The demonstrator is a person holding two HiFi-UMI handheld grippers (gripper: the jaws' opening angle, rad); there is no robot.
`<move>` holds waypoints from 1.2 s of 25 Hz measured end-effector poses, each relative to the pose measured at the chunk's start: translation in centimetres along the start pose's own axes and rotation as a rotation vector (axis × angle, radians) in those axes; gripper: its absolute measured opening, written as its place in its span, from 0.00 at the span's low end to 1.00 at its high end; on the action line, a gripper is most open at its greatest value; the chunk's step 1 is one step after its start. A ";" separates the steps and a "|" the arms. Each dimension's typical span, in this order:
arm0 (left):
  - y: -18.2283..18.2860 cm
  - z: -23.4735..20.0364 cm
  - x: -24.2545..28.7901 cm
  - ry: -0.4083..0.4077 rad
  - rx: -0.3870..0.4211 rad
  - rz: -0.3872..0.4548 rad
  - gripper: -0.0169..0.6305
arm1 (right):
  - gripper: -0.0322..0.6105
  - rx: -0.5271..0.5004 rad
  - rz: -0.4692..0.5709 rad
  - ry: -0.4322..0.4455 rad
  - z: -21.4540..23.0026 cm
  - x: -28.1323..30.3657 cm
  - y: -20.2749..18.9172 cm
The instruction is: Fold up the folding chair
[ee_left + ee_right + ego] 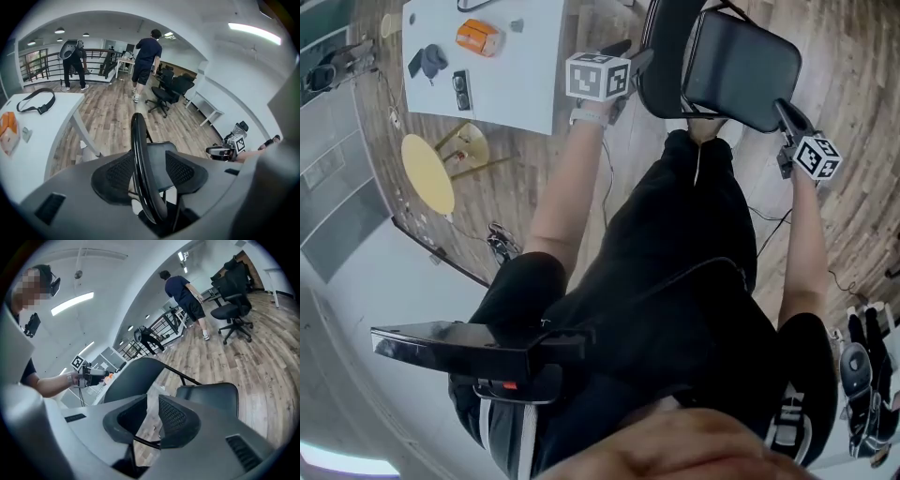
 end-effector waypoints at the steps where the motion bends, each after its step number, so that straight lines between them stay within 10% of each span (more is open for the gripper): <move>1: -0.2 -0.5 0.8 0.008 0.001 -0.016 0.34 | 0.15 0.012 -0.022 -0.009 1.5 0.1 -1.0; 10: -1.4 -2.6 5.8 0.011 0.006 -0.110 0.36 | 0.48 0.201 -0.119 -0.078 16.2 1.4 -9.1; 17: -2.6 -2.7 7.9 0.007 -0.007 -0.163 0.35 | 0.55 0.410 -0.108 -0.210 27.1 0.5 -15.0; 30: -2.4 -2.4 9.0 -0.051 -0.004 -0.255 0.35 | 0.59 0.490 -0.181 -0.095 33.6 5.1 -17.6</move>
Point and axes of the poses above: the fingertips, and each gripper's own axes: x forward along the fingers, z to its right, y out of its top, the point moved 6 cm from there along -x, backward along the fingers, and after that the axes turned 10 degrees about z, right-handed, at the moved point
